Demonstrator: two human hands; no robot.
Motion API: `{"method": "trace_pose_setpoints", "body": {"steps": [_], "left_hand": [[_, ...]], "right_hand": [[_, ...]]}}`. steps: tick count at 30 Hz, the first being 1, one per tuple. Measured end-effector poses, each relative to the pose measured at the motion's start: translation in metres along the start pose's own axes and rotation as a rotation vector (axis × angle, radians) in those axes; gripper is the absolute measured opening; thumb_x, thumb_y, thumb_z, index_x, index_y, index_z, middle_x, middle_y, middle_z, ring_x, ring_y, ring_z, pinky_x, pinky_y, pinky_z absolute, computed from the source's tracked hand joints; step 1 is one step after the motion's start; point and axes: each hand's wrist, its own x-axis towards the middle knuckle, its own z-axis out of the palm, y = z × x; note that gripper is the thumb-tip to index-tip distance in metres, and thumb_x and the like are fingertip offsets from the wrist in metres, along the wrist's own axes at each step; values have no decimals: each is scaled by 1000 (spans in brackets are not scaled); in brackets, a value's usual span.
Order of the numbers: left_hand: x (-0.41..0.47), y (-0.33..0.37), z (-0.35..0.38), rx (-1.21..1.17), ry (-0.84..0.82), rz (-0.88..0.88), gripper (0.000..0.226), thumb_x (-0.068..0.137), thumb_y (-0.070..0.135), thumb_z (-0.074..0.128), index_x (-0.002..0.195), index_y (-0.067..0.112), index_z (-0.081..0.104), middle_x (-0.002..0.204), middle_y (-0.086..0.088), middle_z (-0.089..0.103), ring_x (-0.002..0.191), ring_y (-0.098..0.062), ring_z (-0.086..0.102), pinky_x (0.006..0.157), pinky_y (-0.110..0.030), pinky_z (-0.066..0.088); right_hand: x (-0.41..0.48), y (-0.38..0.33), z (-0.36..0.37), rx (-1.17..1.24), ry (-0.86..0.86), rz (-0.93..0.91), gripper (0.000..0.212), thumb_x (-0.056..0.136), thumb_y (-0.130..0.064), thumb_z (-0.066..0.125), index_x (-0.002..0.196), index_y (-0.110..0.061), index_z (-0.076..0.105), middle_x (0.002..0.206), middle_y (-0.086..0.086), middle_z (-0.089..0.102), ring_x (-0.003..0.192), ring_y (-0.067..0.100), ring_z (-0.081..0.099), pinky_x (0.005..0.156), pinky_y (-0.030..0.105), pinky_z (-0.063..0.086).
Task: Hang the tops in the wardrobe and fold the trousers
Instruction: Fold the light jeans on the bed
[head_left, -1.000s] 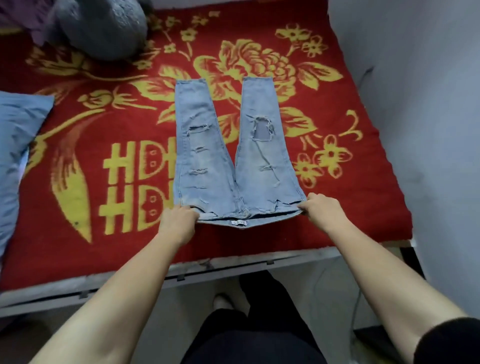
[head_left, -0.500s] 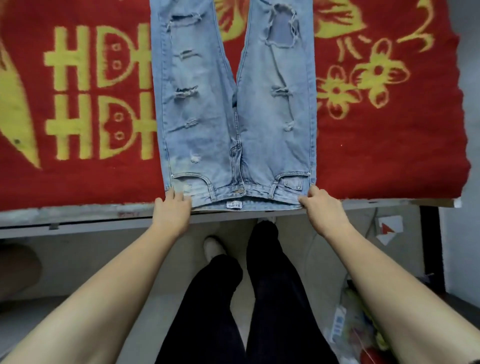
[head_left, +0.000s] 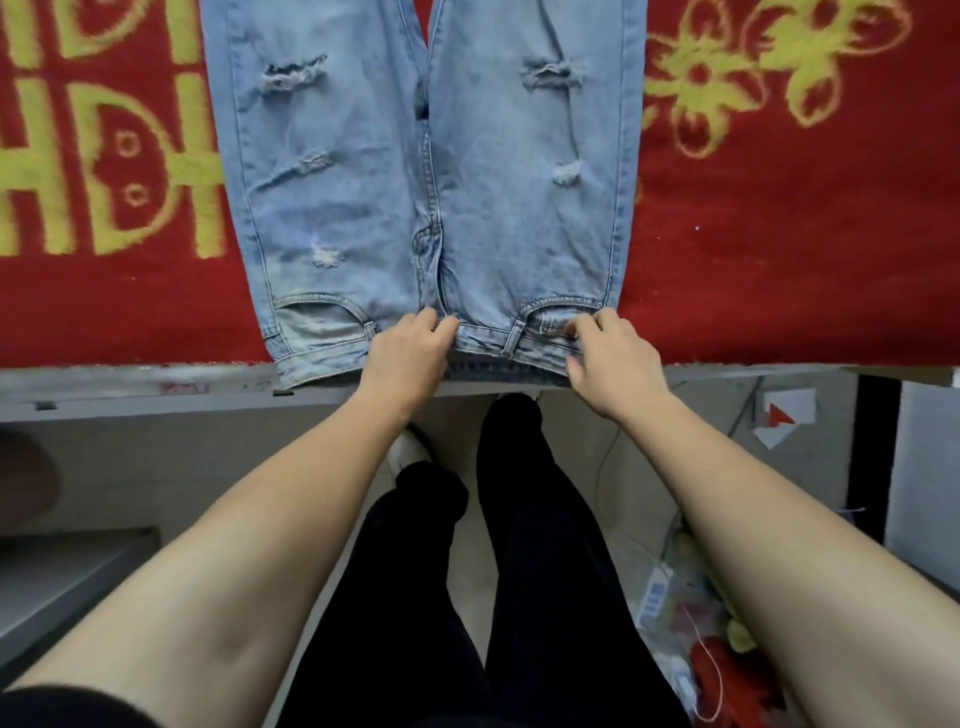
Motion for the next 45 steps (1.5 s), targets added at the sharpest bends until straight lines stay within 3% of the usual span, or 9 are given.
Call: {"method": "trace_pose_setpoints", "body": {"steps": [3,8,17,24,28,31,38,42,45], "left_hand": [[-12,3,1,-13,4,34,18,67,-5,66,79,5,58,76,-14,54,65,-32,55,40,-31,33],[-4,-2,1,16,-318,0,20,88,11,51,108,14,56,103,-8,57,101,-30,52,63,-37,39],[58,85,-2,-356,-89,-103,30,92,49,52,88,21,62,96,-3,61,102,-26,56,72,-36,45],[96,130,10,-181,-201,-236,69,72,84,47,82,20,73,94,-2,64,102,-27,54,81,-39,42],[106,135,10,-241,-254,-265,43,77,59,62,89,19,74,98,-2,65,104,-26,52,80,-37,43],[104,130,0,-418,-331,-276,26,73,44,67,76,20,74,82,1,66,91,-21,58,67,-31,46],[87,59,-39,-817,-515,-321,20,63,34,72,58,16,66,51,5,55,53,-12,50,59,-29,49],[58,-9,-54,-972,-535,-363,18,73,23,75,69,5,71,55,5,53,52,-5,45,55,-20,39],[32,-65,-59,-1099,-493,-444,12,77,17,76,71,6,74,54,9,56,52,-2,46,51,-13,37]], "right_hand": [[2,4,-6,34,-51,-14,32,94,-23,53,124,-12,51,123,12,48,114,34,50,81,43,49],[23,12,-29,248,-73,91,27,93,-25,48,115,-23,64,121,9,59,111,33,58,89,41,47],[111,56,-86,733,267,419,39,91,-34,61,128,-19,61,125,1,66,119,18,58,98,22,37],[173,63,-111,899,307,419,46,89,-43,65,128,-19,63,98,-12,61,108,9,62,101,27,47],[193,64,-118,969,291,395,26,85,-32,69,109,-23,72,93,-10,70,96,11,67,95,34,53],[191,60,-129,1016,269,398,13,79,-24,64,80,-31,74,82,-15,73,82,8,68,82,33,59],[178,-3,-167,1185,257,197,26,82,-2,59,91,-20,75,81,-15,73,67,-5,65,60,14,49],[179,-74,-181,1157,250,88,24,82,-8,63,99,-18,77,94,-2,76,93,17,72,86,39,57],[185,-133,-181,1183,267,21,20,83,-9,65,94,-20,77,90,-2,74,89,14,68,94,46,54]]}}
